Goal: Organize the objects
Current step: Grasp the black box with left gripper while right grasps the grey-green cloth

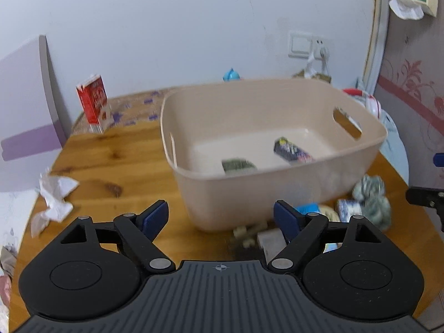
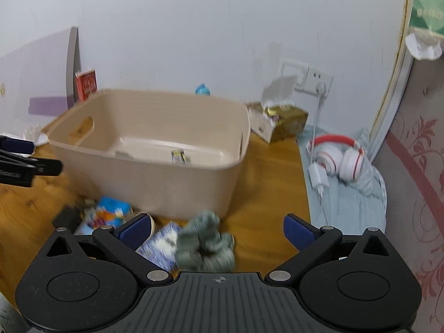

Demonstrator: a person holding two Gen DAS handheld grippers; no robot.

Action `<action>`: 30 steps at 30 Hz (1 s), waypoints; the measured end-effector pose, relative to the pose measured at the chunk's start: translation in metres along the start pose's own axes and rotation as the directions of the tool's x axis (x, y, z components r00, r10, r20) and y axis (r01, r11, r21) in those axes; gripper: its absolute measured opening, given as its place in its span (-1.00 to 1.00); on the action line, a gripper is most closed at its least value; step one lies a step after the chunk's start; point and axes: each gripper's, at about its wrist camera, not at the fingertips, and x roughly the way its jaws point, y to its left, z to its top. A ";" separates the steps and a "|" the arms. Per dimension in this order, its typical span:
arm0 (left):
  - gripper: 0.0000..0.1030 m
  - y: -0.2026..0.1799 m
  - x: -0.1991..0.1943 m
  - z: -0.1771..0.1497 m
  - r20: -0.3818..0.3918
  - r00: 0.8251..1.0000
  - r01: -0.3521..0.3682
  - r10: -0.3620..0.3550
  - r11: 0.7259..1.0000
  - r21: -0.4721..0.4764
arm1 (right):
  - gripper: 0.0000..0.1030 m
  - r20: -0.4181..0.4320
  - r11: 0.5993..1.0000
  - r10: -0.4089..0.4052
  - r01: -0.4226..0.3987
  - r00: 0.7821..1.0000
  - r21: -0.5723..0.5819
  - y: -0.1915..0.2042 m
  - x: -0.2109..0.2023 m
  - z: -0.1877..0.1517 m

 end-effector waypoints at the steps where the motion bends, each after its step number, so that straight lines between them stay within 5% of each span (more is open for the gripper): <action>1: 0.64 0.000 0.001 -0.004 -0.008 1.000 0.006 -0.006 1.000 -0.001 | 1.00 -0.012 1.000 0.003 -0.003 1.000 -0.001 0.000 0.003 -0.004; 18: 0.59 -0.006 0.039 -0.043 -0.148 0.989 0.028 -0.029 1.000 -0.012 | 0.99 -0.092 1.000 0.025 -0.025 0.995 0.008 0.005 0.055 -0.040; 24: 0.22 -0.004 0.048 -0.047 -0.190 0.981 0.034 -0.038 0.999 -0.020 | 0.53 -0.086 0.996 0.064 -0.058 0.994 0.070 -0.001 0.063 -0.042; 30: -0.33 -0.003 0.055 -0.049 -0.218 0.973 0.068 -0.074 0.997 -0.036 | -0.34 -0.096 0.995 0.071 -0.064 0.993 0.074 -0.001 0.062 -0.041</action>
